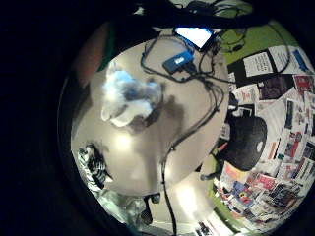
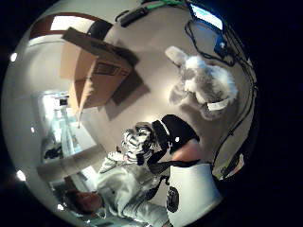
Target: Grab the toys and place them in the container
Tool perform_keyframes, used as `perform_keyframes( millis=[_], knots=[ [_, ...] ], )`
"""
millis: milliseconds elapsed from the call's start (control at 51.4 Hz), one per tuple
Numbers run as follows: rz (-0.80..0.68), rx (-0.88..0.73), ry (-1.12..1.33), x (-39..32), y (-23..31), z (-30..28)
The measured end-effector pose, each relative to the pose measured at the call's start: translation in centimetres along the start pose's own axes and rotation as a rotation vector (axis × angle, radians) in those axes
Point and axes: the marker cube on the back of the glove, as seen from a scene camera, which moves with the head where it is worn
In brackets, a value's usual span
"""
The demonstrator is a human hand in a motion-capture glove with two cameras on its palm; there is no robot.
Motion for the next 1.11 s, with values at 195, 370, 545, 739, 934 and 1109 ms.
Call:
perform_keyframes(
  millis=[195,370,545,739,934,1109],
  knots=[
    [0.036,-0.135,0.006,1.1,-1.9,5.8],
    [0.033,-0.107,0.029,1.4,-3.1,7.9],
    [0.033,-0.002,0.083,1.7,-3.9,8.3],
    [0.016,0.066,0.145,1.0,-4.8,9.1],
    [0.003,0.072,0.111,0.1,-5.4,9.1],
    [-0.002,0.038,0.093,-0.5,-5.2,8.3]
  ],
)
